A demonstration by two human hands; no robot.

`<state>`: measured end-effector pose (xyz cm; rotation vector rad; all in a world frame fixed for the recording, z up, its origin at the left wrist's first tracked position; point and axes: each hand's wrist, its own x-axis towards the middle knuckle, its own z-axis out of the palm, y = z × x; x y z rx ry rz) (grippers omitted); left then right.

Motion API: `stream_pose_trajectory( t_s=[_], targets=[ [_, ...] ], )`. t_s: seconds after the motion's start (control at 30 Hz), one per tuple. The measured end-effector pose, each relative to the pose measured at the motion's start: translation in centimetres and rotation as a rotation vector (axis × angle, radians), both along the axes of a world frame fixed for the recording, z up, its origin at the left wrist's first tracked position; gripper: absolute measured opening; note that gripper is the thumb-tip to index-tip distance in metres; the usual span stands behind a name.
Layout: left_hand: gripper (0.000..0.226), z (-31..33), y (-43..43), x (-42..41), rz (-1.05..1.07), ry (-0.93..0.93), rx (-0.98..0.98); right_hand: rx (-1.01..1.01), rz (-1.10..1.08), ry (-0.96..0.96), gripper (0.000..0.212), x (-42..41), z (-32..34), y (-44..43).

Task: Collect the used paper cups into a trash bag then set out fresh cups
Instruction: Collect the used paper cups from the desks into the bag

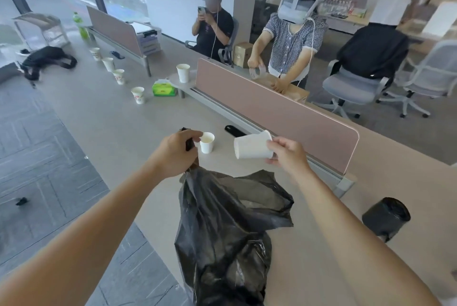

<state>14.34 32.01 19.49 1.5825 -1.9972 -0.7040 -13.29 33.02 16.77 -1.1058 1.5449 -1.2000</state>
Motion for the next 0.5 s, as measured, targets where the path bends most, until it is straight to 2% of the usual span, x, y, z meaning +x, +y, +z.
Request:
stream_pose_trajectory(
  t_s=[0.03,0.1,0.23,0.4,0.43,0.5],
  targets=[
    [0.045,0.3,-0.1,0.2,-0.016,0.022,0.008,0.021,0.069,-0.069,0.013,1.1,0.9,0.4],
    [0.046,1.2,-0.1,1.4,-0.065,0.092,0.026,0.027,0.171,-0.028,0.011,3.7,1.8,1.3],
    [0.044,3.0,-0.1,3.7,-0.165,0.212,-0.017,0.107,0.269,0.255,0.018,8.6,1.5,2.3],
    [0.042,4.9,-0.3,6.7,-0.178,0.378,-0.126,0.380,0.545,0.665,0.062,12.6,1.1,2.8],
    [0.041,5.2,-0.3,7.5,-0.161,0.414,-0.153,0.410,0.563,0.725,0.064,13.1,1.1,2.7],
    [0.040,5.8,-0.5,9.1,-0.125,0.464,-0.213,0.416,0.552,0.819,0.052,14.2,1.4,2.4]
  ],
)
